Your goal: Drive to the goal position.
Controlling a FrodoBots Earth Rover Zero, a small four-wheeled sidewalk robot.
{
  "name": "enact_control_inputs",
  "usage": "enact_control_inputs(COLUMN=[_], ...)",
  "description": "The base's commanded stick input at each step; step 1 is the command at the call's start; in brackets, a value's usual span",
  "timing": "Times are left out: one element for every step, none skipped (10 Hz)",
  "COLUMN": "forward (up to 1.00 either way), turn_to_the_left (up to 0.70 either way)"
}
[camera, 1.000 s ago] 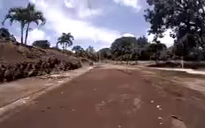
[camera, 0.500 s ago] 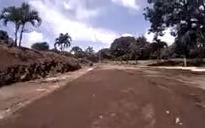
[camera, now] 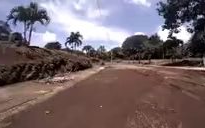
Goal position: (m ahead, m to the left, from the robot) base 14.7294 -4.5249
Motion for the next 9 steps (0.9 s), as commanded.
enact_control_inputs(forward=[0.85,0.85,0.85,0.85,0.85,0.85,0.85,0.85,0.85], turn_to_the_left=[0.16,0.03,0.0,0.0,0.0,0.0,0.0,-0.15,-0.24])
